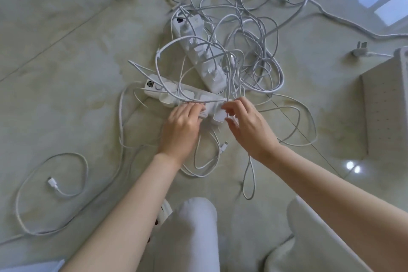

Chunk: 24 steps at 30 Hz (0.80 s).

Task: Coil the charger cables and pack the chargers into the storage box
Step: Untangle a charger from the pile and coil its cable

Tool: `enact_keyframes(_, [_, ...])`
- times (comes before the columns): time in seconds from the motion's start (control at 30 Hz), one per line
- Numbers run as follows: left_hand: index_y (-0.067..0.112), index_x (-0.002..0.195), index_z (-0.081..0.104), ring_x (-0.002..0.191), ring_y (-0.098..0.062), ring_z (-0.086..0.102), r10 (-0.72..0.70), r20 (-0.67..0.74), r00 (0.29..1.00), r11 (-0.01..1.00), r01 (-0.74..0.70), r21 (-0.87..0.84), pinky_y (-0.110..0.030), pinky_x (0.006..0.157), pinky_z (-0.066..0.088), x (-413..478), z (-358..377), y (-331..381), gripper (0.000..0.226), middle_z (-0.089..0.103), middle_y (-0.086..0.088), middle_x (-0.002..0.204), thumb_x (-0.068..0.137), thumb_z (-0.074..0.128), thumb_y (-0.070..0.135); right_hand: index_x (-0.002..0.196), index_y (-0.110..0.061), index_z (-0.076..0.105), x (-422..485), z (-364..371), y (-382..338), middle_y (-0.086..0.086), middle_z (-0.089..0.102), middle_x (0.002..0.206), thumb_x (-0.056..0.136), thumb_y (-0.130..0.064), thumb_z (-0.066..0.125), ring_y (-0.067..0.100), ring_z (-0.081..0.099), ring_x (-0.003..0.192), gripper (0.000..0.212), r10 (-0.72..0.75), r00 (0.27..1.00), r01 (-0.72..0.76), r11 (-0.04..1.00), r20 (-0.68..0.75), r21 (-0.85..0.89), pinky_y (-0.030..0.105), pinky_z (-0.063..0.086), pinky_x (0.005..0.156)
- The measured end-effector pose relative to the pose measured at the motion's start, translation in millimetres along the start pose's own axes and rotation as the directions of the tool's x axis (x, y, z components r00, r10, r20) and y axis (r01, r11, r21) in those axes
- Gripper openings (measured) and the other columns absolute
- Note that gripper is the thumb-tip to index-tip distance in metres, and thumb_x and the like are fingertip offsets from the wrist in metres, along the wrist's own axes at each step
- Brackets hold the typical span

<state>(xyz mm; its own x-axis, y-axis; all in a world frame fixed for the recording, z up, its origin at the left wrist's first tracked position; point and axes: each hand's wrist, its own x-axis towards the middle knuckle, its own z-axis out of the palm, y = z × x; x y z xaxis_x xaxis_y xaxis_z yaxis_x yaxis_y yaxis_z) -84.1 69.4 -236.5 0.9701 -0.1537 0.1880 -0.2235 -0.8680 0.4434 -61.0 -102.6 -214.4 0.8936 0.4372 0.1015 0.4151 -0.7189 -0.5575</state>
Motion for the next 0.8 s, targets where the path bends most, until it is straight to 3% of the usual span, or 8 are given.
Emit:
enact_keyframes(0.1, [0.009, 0.082, 0.065, 0.072, -0.027, 0.064, 0.056, -0.057, 0.997, 0.998, -0.054, 0.037, -0.029, 0.074, 0.038, 4, 0, -5, 0.006, 0.067, -0.005, 0.077, 0.079, 0.06, 0.006, 0.09, -0.002, 0.063, 1, 2, -4, 0.013, 0.058, 0.089, 0.081, 0.007, 0.053, 0.023, 0.054, 0.082, 0.017, -0.166, 0.986, 0.167, 0.986, 0.026, -0.018, 0.028, 0.045, 0.075])
enact_keyframes(0.2, [0.005, 0.097, 0.07, 0.084, -0.027, 0.067, 0.121, -0.058, 0.991, 0.987, -0.114, 0.11, -0.034, 0.087, 0.038, 2, 6, -12, 0.019, 0.071, -0.009, 0.09, 0.086, 0.055, 0.012, 0.107, -0.001, 0.061, 12, 9, -6, 0.014, 0.061, 0.108, 0.082, -0.006, 0.042, 0.029, 0.06, 0.1, 0.031, -0.252, 0.945, 0.298, 0.926, 0.21, -0.233, 0.033, 0.05, 0.084])
enact_keyframes(0.33, [0.007, 0.112, 0.059, 0.108, -0.022, 0.061, 0.14, -0.001, 0.99, 0.986, -0.139, 0.096, -0.039, 0.1, 0.03, 5, 10, -20, 0.032, 0.069, -0.006, 0.107, 0.083, 0.05, 0.018, 0.101, 0.001, 0.06, 33, -1, 0, 0.019, 0.062, 0.103, 0.068, -0.01, 0.073, 0.033, 0.064, 0.093, 0.037, -0.169, 0.945, 0.283, 0.851, 0.279, -0.443, 0.036, 0.056, 0.067])
enact_keyframes(0.43, [0.01, 0.101, 0.062, 0.1, -0.023, 0.064, 0.117, -0.005, 0.993, 0.992, -0.117, 0.049, -0.034, 0.09, 0.034, 14, 10, -20, 0.021, 0.07, -0.005, 0.101, 0.084, 0.054, 0.019, 0.087, -0.003, 0.06, 36, -17, 1, 0.012, 0.061, 0.086, 0.066, -0.006, 0.077, 0.028, 0.062, 0.074, 0.027, -0.191, 0.951, 0.269, 0.9, 0.244, -0.343, 0.027, 0.046, 0.058])
enact_keyframes(0.5, [0.011, 0.093, 0.067, 0.093, -0.021, 0.066, 0.138, -0.001, 0.99, 0.989, -0.138, 0.056, -0.03, 0.084, 0.033, 17, 11, -20, 0.015, 0.072, -0.003, 0.1, 0.08, 0.06, 0.013, 0.082, -0.005, 0.057, 34, -20, -4, 0.009, 0.058, 0.081, 0.074, -0.001, 0.068, 0.028, 0.059, 0.067, 0.013, -0.13, 0.974, 0.168, 0.964, 0.185, -0.204, 0.028, 0.044, 0.055])
enact_keyframes(0.6, [0.014, 0.087, 0.069, 0.087, -0.021, 0.068, 0.147, 0.038, 0.988, 0.984, -0.15, 0.094, -0.029, 0.08, 0.032, 15, 12, -22, 0.013, 0.073, -0.002, 0.093, 0.076, 0.063, 0.011, 0.084, -0.006, 0.056, 22, -12, -15, 0.009, 0.058, 0.086, 0.085, -0.012, 0.062, 0.028, 0.059, 0.074, 0.009, 0.107, 0.976, -0.094, 0.993, 0.19, -0.074, 0.037, 0.049, 0.06])
enact_keyframes(0.7, [0.009, 0.093, 0.068, 0.084, -0.023, 0.069, 0.156, 0.072, 0.985, 0.975, -0.165, 0.15, -0.032, 0.084, 0.033, 13, 14, -26, 0.022, 0.072, -0.005, 0.089, 0.083, 0.051, 0.017, 0.09, -0.009, 0.056, 18, -3, -20, 0.005, 0.058, 0.095, 0.084, -0.026, 0.065, 0.024, 0.058, 0.084, 0.02, 0.321, 0.923, -0.31, 0.947, 0.21, -0.082, 0.034, 0.046, 0.073])
enact_keyframes(0.8, [0.008, 0.099, 0.069, 0.097, -0.025, 0.068, 0.211, 0.055, 0.976, 0.962, -0.217, 0.163, -0.034, 0.093, 0.035, 9, 17, -29, 0.02, 0.072, -0.007, 0.099, 0.081, 0.059, 0.005, 0.099, -0.007, 0.056, 21, -3, -13, 0.007, 0.055, 0.105, 0.081, -0.042, 0.067, 0.025, 0.054, 0.096, 0.041, 0.488, 0.853, -0.45, 0.867, 0.186, -0.215, 0.031, 0.042, 0.078])
